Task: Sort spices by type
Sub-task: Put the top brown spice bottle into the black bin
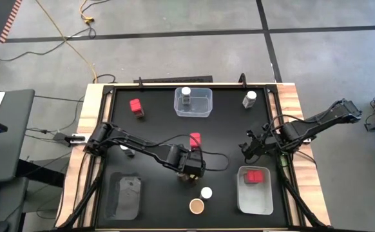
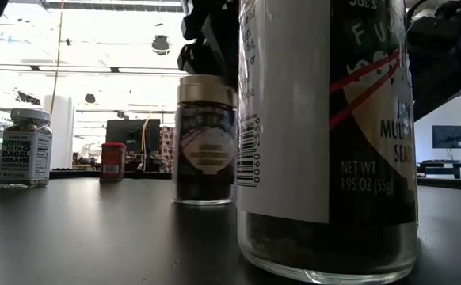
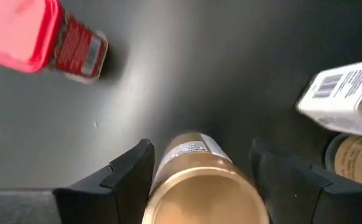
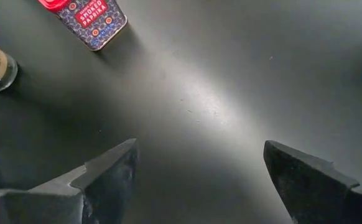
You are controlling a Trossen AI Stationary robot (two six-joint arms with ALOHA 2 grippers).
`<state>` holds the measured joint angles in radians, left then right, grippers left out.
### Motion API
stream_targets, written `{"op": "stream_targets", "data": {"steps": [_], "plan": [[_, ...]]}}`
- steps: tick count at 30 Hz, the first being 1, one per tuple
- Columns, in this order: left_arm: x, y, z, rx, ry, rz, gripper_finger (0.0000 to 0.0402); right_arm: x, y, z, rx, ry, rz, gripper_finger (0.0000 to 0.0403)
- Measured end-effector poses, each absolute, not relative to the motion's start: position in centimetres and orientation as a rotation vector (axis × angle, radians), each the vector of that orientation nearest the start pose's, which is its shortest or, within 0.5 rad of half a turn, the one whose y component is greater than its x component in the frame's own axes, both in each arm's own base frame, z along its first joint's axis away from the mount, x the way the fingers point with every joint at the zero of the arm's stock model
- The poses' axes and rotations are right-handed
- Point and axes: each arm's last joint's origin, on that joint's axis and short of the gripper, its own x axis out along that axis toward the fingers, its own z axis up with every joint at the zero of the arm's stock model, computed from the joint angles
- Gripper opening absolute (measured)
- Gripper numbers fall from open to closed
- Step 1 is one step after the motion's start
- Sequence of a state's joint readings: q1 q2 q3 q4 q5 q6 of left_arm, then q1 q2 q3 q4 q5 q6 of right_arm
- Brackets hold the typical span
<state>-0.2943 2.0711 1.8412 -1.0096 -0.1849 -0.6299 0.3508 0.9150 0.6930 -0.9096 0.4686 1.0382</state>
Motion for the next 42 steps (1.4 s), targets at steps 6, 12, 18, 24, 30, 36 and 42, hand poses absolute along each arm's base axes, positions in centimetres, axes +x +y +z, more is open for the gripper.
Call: {"op": "stream_targets", "data": {"steps": [6, 12, 18, 24, 30, 36, 42], "plan": [[41.2, -12.0, 24.7, -0.267, 1.194, 0.255, 0.0251, 14.6, 4.0, 23.3, 0.493, 0.851, -0.607, 0.0372], [41.2, -11.9, 24.7, -0.276, 1.199, 0.246, 0.0251, 14.7, 4.0, 23.3, 0.498, 0.845, -0.603, 0.0372], [41.5, -11.0, 24.7, -0.302, 1.194, 0.274, 0.0251, 14.7, 4.0, 23.3, 0.506, 0.856, -0.593, 0.0372], [41.8, -10.1, 24.7, -0.283, 1.203, 0.247, 0.0251, 14.8, 4.1, 23.3, 0.515, 0.85, -0.585, 0.0372], [42.0, -8.9, 24.7, -0.342, 1.218, 0.241, 0.0255, 14.8, 4.1, 23.3, 0.516, 0.848, -0.583, 0.0372], [42.3, -7.6, 24.7, -0.399, 1.209, 0.293, 0.0295, 14.8, 4.1, 23.3, 0.516, 0.848, -0.583, 0.0372], [42.7, -7.3, 24.8, -0.415, 1.176, 0.291, 0.0338, 14.8, 4.1, 23.3, 0.499, 0.854, -0.575, 0.0372]]}}
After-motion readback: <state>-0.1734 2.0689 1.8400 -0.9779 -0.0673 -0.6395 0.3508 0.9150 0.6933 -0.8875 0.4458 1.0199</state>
